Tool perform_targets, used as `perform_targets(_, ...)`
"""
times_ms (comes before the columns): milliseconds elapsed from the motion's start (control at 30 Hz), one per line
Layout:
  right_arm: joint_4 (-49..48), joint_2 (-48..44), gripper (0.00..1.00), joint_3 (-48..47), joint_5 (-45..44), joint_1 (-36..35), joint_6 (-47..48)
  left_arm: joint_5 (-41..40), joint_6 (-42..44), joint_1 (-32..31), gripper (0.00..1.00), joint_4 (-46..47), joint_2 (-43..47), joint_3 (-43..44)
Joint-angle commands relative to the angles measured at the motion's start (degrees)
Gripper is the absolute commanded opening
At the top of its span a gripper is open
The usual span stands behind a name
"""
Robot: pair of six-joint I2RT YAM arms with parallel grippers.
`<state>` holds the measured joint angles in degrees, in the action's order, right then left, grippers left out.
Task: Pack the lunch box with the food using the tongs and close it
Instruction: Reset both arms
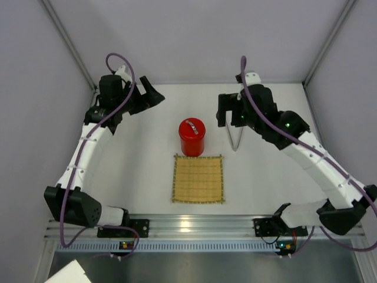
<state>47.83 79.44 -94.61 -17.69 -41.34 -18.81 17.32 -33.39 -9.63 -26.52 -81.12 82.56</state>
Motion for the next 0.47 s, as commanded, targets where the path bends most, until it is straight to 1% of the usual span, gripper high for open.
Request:
perform_targets(0, -8.81, -7.88, 1.00, 9.66, -4.63, 0.74, -3.51, 0.52, 7.54, 0.05, 0.99, -8.19, 7.79, -2.74)
perform_targets(33, -9.07, -10.85, 0.99, 11.62, -5.76, 0.74, -4.13, -0.35, 8.33, 0.05, 0.99, -8.63, 9.47, -4.15)
perform_targets(100, -10.83, -13.60, 1.00, 17.75, -6.12, 0.74, -4.75, -0.71, 10.53, 0.05, 0.99, -9.60, 13.59, -8.44)
perform_targets(200, -12.59, -18.08, 0.99, 24.35, -7.97, 0.74, -5.01, -2.55, 12.55, 0.05, 0.99, -10.30, 17.82, -13.46)
perform_targets(233, -12.94, -19.83, 0.99, 25.43, -8.49, 0.74, -5.01, -3.69, 12.73, 0.05, 0.99, -10.30, 18.62, -14.61)
perform_targets(433, -12.77, -23.27, 1.00, 30.53, -10.69, 0.74, -6.42, -7.03, 13.00, 0.05, 0.99, -7.41, 24.33, -21.82)
